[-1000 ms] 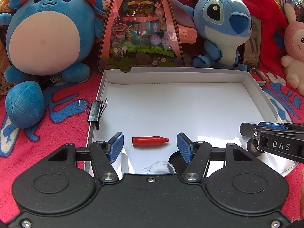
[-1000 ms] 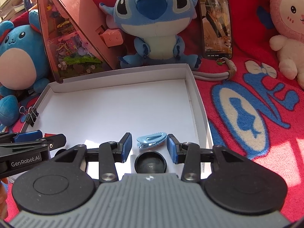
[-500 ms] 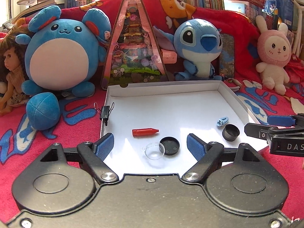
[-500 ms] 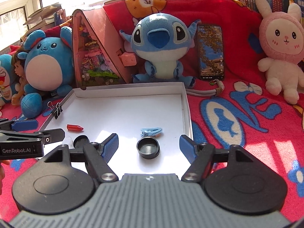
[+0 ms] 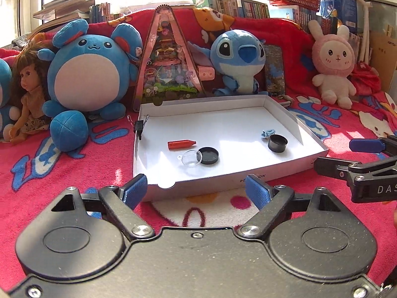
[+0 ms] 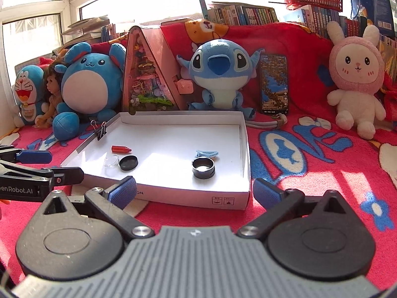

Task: Organize rigid objects
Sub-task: 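Withdraw both grippers from the tray back toward the blanket objects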

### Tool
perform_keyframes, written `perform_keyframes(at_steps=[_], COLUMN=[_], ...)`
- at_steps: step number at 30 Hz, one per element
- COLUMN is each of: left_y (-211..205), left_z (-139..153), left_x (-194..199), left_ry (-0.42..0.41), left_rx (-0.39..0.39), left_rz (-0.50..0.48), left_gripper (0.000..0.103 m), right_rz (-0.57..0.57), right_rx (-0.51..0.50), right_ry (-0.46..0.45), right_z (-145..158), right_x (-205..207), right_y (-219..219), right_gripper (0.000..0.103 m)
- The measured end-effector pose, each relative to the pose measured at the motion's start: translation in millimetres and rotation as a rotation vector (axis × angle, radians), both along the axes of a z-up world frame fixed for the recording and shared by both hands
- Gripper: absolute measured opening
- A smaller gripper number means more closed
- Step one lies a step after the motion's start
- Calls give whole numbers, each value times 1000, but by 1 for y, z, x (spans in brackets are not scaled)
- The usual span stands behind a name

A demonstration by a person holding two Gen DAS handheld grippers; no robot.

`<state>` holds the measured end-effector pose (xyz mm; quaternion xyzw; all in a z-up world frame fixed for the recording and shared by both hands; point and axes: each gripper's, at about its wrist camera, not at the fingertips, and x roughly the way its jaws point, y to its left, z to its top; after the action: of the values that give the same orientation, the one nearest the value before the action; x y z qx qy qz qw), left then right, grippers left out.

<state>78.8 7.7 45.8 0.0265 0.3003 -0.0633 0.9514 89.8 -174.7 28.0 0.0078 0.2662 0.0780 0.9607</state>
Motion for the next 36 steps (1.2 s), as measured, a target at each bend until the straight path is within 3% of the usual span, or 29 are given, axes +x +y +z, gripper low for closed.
perform_keyframes(at_steps=[9,18,24,29,34,36], left_y=[5,16,22,31,37,39], left_z=[-11,-27,-40,-47,-53,-57], left_x=[-31,-46,-63,-74,-77,-76], left_ry=[-73,-75,-71,-42,-20,-8], left_rx=[12,1,-26,-78,-54,-38], left_rz=[71,142,221,247,248,256], left_gripper=[86,86,86,73,61,58], right_rz=[7,-45,-79,-76,-80,-85], right_rx=[-4,49,21,3,-23,-39], right_ry=[-40,-64,-116,-125,-89,-68], right_z=[-16,-35,-44,-48,-53,-56], right_x=[-29,-52,-74,-89,-92,-89], right_y=[10,4,8,13,13,11], right_gripper=[103,103,103,93,85,77])
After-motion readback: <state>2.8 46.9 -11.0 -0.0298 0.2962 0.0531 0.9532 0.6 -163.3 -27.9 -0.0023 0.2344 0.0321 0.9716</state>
